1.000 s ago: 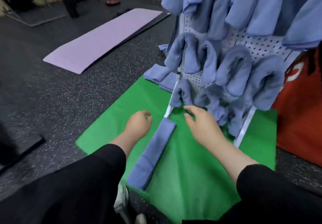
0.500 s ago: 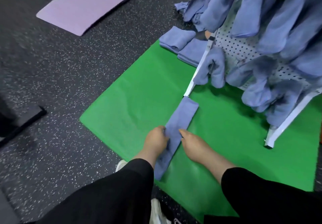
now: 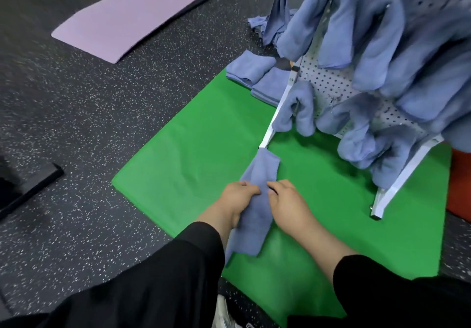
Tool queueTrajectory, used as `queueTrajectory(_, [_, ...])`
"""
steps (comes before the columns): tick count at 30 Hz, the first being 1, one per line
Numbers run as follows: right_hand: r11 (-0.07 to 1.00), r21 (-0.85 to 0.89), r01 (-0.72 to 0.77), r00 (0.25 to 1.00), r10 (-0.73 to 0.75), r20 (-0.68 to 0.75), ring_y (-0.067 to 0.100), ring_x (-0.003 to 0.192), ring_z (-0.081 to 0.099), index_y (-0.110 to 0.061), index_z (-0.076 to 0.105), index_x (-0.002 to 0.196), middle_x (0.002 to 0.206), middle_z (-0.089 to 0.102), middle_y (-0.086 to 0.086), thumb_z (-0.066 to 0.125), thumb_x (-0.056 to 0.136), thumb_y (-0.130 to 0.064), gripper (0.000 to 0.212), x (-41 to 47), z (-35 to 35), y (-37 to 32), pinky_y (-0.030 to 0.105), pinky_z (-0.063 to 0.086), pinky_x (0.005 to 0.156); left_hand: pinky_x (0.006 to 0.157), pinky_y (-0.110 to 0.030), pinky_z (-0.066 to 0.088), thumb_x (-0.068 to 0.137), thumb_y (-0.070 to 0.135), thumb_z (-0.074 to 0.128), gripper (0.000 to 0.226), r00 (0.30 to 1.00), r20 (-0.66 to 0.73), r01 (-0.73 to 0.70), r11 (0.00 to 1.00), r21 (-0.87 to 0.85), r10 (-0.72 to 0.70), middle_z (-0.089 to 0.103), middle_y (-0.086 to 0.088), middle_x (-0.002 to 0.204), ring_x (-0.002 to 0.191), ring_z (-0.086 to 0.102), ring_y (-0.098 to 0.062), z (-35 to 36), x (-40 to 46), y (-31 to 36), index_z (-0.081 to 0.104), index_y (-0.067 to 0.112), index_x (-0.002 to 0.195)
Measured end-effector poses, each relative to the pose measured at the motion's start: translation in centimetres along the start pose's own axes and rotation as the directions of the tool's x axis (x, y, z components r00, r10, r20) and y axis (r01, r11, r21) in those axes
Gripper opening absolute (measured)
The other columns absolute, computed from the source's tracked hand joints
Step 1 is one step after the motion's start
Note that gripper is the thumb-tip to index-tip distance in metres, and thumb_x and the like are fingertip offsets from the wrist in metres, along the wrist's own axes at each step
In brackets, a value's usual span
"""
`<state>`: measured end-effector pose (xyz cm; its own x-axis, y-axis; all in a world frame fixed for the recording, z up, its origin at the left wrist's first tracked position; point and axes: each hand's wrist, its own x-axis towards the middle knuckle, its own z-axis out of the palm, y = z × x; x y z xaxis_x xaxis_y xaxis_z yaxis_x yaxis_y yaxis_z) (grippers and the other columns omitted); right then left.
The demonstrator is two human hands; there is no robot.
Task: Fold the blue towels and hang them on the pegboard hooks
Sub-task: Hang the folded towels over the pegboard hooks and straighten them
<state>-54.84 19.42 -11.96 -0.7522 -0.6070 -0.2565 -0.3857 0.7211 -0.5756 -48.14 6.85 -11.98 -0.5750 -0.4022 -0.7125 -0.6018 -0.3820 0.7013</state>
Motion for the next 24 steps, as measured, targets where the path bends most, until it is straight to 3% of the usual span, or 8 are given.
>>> queueTrajectory(2, [0.999, -0.044, 0.003, 0.998, -0.005, -0.059, 0.036, 0.118, 0.055, -0.005, 0.062, 0.133, 0.125, 0.059, 0.017, 0.056, 0.1, -0.028, 0.04, -0.6, -2.7, -0.2, 0.039, 0.042, 0.103, 0.063, -0.025, 0.053, 0.084, 0.031, 0.069, 0.023, 0.998, 0.06, 0.03, 0.979, -0.202, -0.018, 0.074, -0.019, 0.082, 0.067, 0.066, -0.021, 1.6, -2.0, 1.8, 0.069, 0.008, 0.087])
queueTrajectory(5, [0.991, -0.135, -0.008, 0.998, 0.0, -0.058, 0.031, 0.119, 0.051, -0.017, 0.06, 0.135, 0.124, 0.056, 0.008, 0.062, 0.091, -0.054, 0.057, -1.9, -7.7, -0.5, 0.045, 0.044, 0.103, 0.044, -0.017, 0.047, 0.106, 0.046, 0.037, 0.047, 0.96, 0.281, 0.114, 0.892, -0.437, 0.015, 0.067, -0.006, 0.063, 0.045, 0.061, -0.012, 4.5, -5.6, 4.8, 0.062, 0.007, 0.094])
queueTrajectory(9, [0.999, -0.023, 0.027, 0.999, -0.028, -0.044, 0.022, 0.114, 0.054, -0.018, 0.06, 0.129, 0.12, 0.053, 0.006, 0.077, 0.08, -0.051, 0.062, -4.1, -14.7, -0.9, 0.034, 0.043, 0.1, 0.062, -0.025, 0.056, 0.105, 0.057, 0.024, 0.068, 0.874, 0.46, 0.116, 0.851, -0.513, 0.158, 0.072, -0.013, 0.102, 0.072, 0.072, -0.017, 7.7, -10.3, 7.7, 0.061, 0.001, 0.118])
queueTrajectory(15, [1.0, -0.019, 0.008, 0.987, -0.011, -0.158, 0.026, 0.106, 0.062, -0.016, 0.06, 0.121, 0.118, 0.068, 0.008, 0.067, 0.085, -0.019, 0.036, -7.5, -22.4, -0.6, 0.035, 0.048, 0.085, 0.086, -0.036, 0.05, 0.105, 0.054, 0.028, 0.06, 0.836, 0.499, -0.026, 0.923, -0.383, 0.23, 0.067, -0.003, 0.123, 0.099, 0.064, -0.014, 11.1, -15.2, 11.0, 0.058, 0.012, 0.135])
queueTrajectory(18, [0.997, -0.075, 0.0, 0.953, -0.022, -0.302, 0.032, 0.099, 0.06, -0.014, 0.061, 0.111, 0.106, 0.07, 0.013, 0.056, 0.09, -0.011, 0.021, -9.4, -25.2, -0.9, 0.037, 0.04, 0.072, 0.083, -0.035, 0.049, 0.103, 0.027, 0.049, 0.023, 0.863, 0.321, -0.386, 0.919, -0.083, 0.391, 0.073, -0.007, 0.111, 0.093, 0.068, -0.015, 12.8, -17.7, 12.3, 0.068, 0.017, 0.111])
queueTrajectory(20, [0.996, -0.082, 0.03, 0.931, -0.058, -0.359, 0.034, 0.097, 0.06, -0.016, 0.061, 0.108, 0.104, 0.07, 0.013, 0.053, 0.091, -0.013, 0.02, -10.5, -27.0, -1.3, 0.039, 0.043, 0.071, 0.08, -0.033, 0.048, 0.091, 0.022, 0.063, 0.019, 0.693, 0.052, -0.669, 0.614, 0.419, 0.719, 0.071, -0.01, 0.107, 0.09, 0.067, -0.021, 13.2, -18.6, 13.5, 0.068, 0.018, 0.11])
queueTrajectory(22, [0.994, -0.076, 0.074, 0.917, -0.098, -0.387, 0.035, 0.096, 0.059, -0.018, 0.061, 0.107, 0.103, 0.07, 0.012, 0.052, 0.091, -0.013, 0.019, -11.5, -28.6, -1.9, 0.042, 0.046, 0.072, 0.095, -0.041, 0.047, 0.083, 0.036, 0.074, 0.055, 0.495, 0.147, -0.635, 0.241, 0.734, 0.857, 0.06, -0.006, 0.128, 0.116, 0.057, -0.025, 13.3, -19.7, 14.6, 0.058, 0.022, 0.134])
queueTrajectory(24, [0.987, -0.089, 0.136, 0.901, -0.16, -0.403, 0.035, 0.095, 0.058, -0.016, 0.061, 0.104, 0.101, 0.068, 0.01, 0.051, 0.091, -0.012, 0.017, -12.5, -30.3, -2.6, 0.043, 0.045, 0.074, 0.103, -0.047, 0.044, 0.083, 0.041, 0.074, 0.067, 0.512, 0.255, -0.62, 0.147, 0.771, 0.821, 0.055, -0.002, 0.141, 0.13, 0.05, -0.025, 13.7, -20.8, 16.1, 0.05, 0.025, 0.143])
